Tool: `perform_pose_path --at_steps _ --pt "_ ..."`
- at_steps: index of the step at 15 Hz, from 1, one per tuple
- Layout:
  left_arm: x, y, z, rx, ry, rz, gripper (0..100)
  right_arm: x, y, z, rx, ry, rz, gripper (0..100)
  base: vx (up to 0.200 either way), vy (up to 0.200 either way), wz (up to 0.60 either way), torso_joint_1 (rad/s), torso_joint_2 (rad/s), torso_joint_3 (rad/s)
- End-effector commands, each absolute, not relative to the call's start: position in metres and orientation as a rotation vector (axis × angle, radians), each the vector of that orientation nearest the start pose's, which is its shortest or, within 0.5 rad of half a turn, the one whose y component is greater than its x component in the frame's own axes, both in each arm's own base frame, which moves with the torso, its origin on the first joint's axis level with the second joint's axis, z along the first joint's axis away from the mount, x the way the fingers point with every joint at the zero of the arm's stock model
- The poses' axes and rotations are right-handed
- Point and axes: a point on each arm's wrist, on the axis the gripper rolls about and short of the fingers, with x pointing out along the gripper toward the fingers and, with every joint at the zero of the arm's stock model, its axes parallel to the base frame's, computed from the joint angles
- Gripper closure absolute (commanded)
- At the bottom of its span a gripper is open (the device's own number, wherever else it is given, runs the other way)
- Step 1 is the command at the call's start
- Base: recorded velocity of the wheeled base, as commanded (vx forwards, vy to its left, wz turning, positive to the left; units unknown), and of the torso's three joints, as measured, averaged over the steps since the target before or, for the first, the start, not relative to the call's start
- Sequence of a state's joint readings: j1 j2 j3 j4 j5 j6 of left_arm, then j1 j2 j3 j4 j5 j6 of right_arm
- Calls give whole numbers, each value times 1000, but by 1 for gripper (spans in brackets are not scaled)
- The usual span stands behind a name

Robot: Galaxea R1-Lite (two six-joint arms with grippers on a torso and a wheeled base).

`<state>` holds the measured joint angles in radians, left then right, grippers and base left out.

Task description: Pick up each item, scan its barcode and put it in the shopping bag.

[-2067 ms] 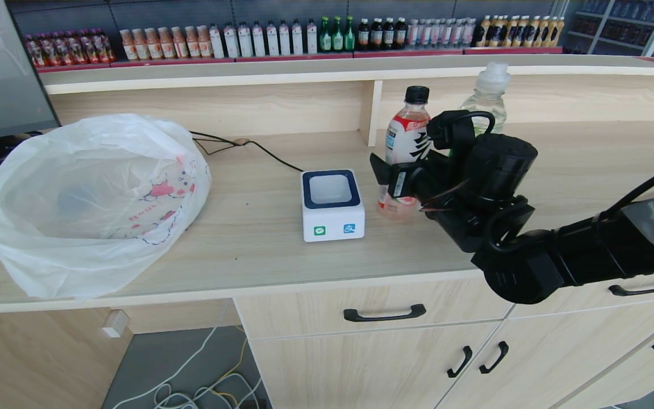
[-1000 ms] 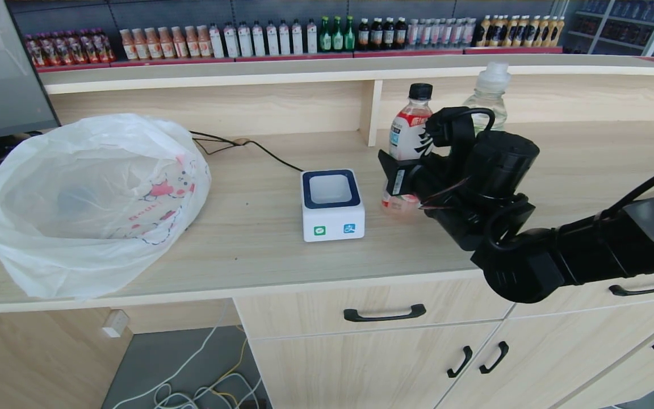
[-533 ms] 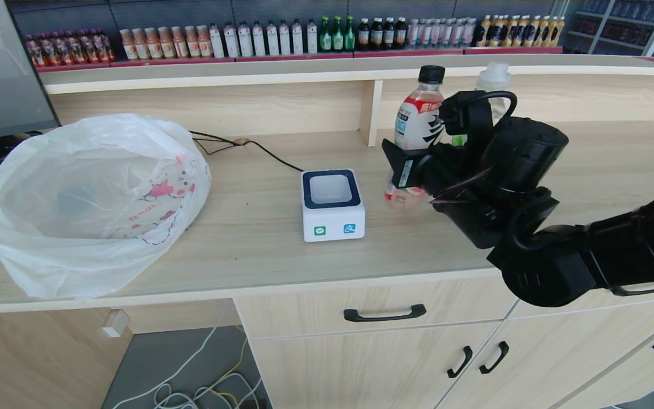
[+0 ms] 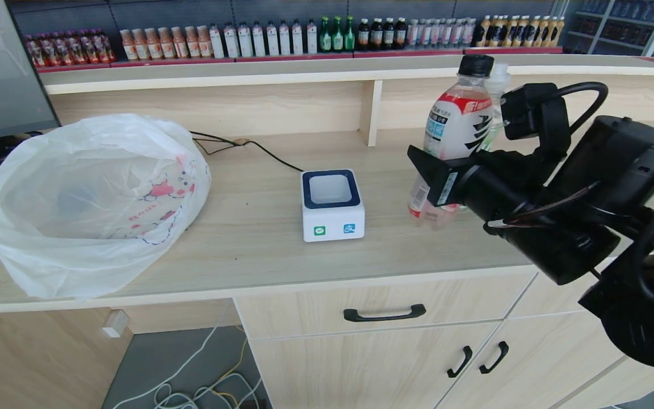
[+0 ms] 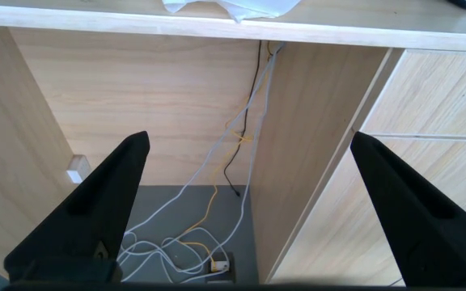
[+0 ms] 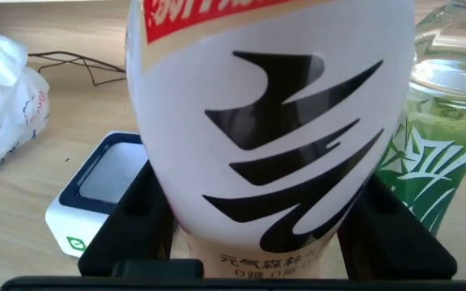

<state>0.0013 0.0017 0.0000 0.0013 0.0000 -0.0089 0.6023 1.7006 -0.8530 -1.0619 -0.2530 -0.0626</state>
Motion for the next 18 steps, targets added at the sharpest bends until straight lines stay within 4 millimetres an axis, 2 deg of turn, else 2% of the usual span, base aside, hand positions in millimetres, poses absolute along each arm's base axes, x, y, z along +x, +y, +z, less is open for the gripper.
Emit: perform_pose_path --at_steps 1,3,5,8,11,13,18 --pt "-23 0 75 -9 3 2 0 227 154 244 30 -217 369 100 0 0 0 0 0 0" --pt "-23 0 75 -9 3 2 0 197 137 241 13 -222 441 100 0 0 0 0 0 0" --pt "-23 0 75 -9 3 2 0 183 130 250 12 -265 509 100 0 0 0 0 0 0" --pt "-23 0 75 -9 3 2 0 173 128 253 33 -285 526 100 0 0 0 0 0 0" --pt "-23 0 75 -9 3 2 0 155 132 238 65 -247 602 100 0 0 0 0 0 0" --pt "-23 0 75 -9 3 2 0 145 139 238 108 -241 664 100 0 0 0 0 0 0" --pt "-23 0 75 -9 3 2 0 139 146 235 207 -187 819 100 0 0 0 0 0 0"
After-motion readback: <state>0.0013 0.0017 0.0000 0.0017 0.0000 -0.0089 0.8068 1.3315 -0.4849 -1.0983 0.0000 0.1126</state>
